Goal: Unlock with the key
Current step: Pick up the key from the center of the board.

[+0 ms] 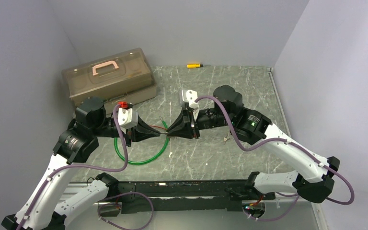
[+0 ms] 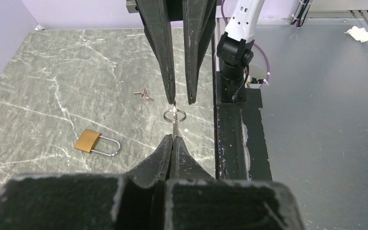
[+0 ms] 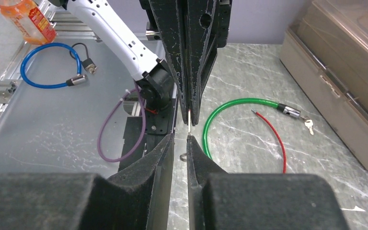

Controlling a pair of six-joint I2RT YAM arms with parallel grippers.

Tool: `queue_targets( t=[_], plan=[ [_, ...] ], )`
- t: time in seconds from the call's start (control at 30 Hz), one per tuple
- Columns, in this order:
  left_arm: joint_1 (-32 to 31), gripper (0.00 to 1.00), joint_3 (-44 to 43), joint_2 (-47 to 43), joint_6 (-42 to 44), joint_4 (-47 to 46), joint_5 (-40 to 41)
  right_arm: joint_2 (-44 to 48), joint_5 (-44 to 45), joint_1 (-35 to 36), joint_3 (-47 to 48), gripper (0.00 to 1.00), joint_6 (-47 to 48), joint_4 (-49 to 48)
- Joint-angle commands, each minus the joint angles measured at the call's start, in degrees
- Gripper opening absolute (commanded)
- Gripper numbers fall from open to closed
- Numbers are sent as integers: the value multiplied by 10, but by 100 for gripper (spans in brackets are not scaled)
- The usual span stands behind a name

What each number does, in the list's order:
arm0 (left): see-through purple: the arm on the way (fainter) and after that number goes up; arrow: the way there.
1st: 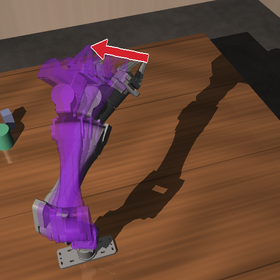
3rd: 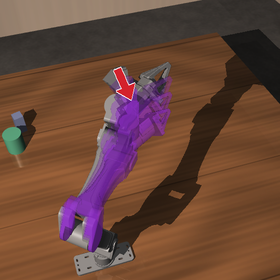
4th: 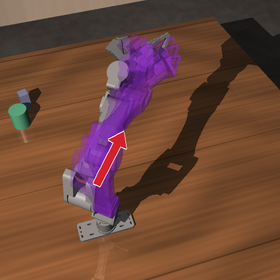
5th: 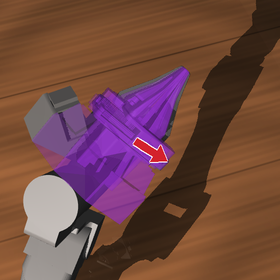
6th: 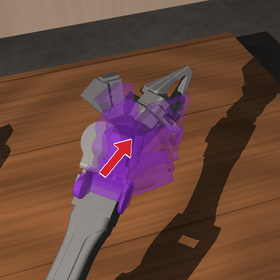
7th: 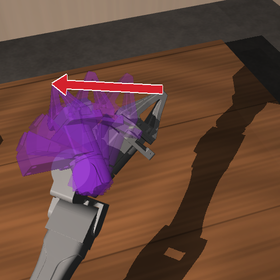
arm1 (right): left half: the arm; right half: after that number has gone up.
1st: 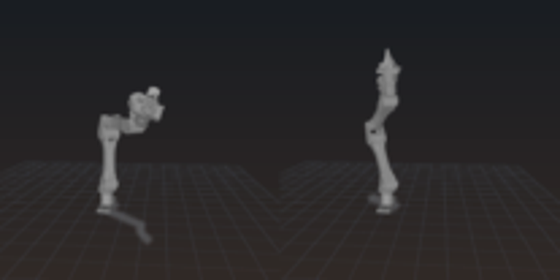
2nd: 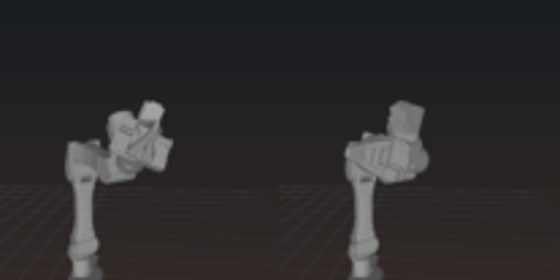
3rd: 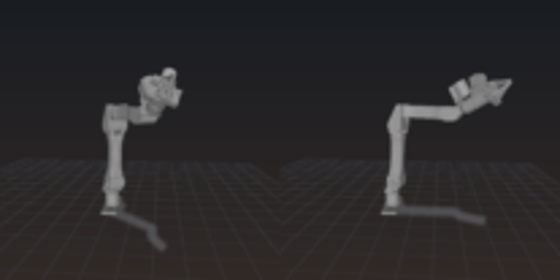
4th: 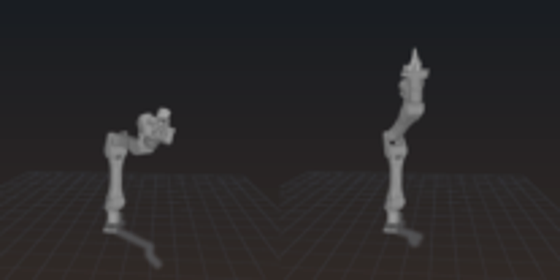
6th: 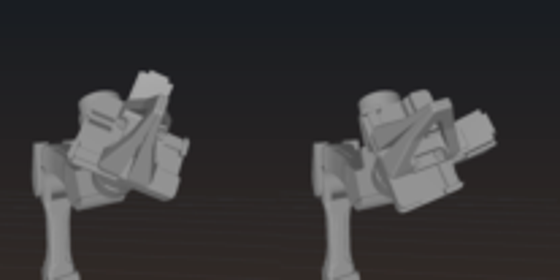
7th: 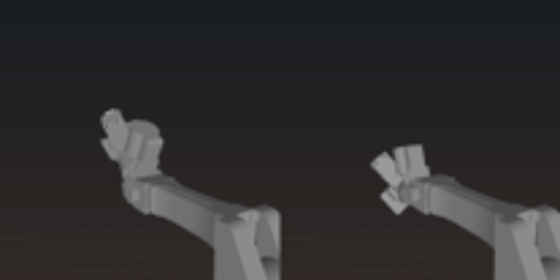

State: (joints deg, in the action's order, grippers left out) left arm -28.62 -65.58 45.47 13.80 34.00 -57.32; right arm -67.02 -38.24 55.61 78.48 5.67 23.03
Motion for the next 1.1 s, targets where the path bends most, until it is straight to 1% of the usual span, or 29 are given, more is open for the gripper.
queue_targets(
  t=[0.0,0.1,0.33,0.37,0.4,0.43,0.5,0.63,1.0,1.07],
  plan=[
    [4,0,-6,-6,-9,-22,-15,-9,-33,-2,-1,17,-8,-36],
    [6,0,-7,-5,-14,-26,-16,-14,-34,-2,0,13,-8,-34],
    [7,0,-6,-5,-17,-31,-19,-19,-31,-3,1,11,-6,-31],
    [7,0,-6,-5,-18,-32,-19,-20,-31,-4,2,17,-5,-27],
    [8,0,-6,-6,-19,-32,-20,-19,-28,-4,3,26,-5,-26],
    [8,0,-5,-6,-19,-32,-20,-17,-28,-5,2,31,-7,-27],
    [8,0,-3,-7,-18,-32,-20,-12,-32,-7,-1,33,-11,-33],
    [9,0,-1,-7,-22,-39,-21,-6,-50,-10,-3,30,-20,-47],
    [13,0,-6,-7,-31,-45,-23,-24,-54,-11,-4,17,-17,-36],
    [14,0,-4,-8,-33,-48,-24,-25,-50,-11,-2,16,-16,-34]
  ],
)
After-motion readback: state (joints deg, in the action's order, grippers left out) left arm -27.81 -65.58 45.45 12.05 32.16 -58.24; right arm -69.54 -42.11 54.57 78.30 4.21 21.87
